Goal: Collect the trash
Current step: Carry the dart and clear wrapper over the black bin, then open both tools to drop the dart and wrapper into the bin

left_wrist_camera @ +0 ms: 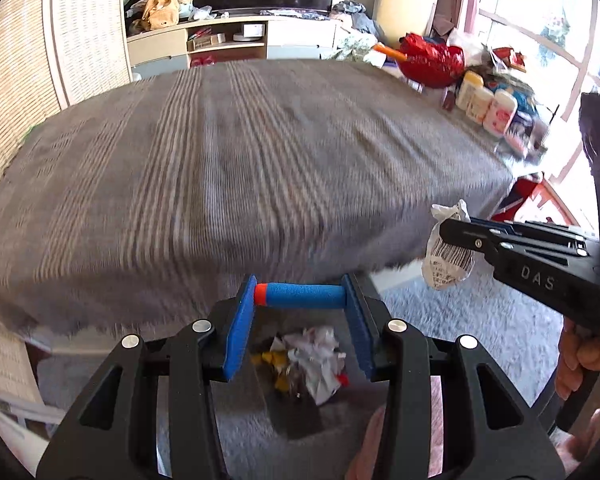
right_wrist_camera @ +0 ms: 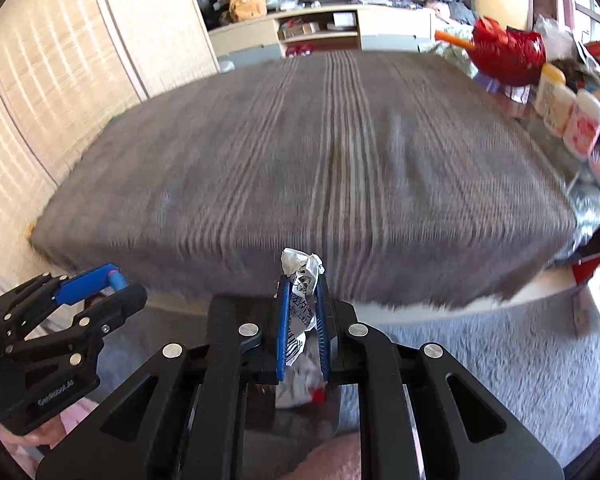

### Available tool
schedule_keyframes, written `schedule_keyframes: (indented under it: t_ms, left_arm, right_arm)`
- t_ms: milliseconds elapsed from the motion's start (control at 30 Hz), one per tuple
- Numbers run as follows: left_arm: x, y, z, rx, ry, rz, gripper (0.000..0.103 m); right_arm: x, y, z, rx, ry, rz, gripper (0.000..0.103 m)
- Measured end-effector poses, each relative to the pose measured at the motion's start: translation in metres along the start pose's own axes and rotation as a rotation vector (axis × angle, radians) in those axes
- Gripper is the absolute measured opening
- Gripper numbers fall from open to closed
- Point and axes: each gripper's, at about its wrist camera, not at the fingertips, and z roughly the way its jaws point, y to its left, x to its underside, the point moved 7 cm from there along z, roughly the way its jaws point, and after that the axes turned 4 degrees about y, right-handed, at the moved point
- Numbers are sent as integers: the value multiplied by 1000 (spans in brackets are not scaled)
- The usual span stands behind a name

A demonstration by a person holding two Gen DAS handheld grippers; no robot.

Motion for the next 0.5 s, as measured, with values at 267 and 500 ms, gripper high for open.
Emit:
schedule_keyframes:
  t_ms: [267,500]
  left_arm:
    - [58,-3,35,4,81,-21,41]
    - [91,-4,71,47,169,-54,41]
  right_arm:
    - [46,3,33,4,55,15,14]
    - [65,11,63,-4,118,10,14]
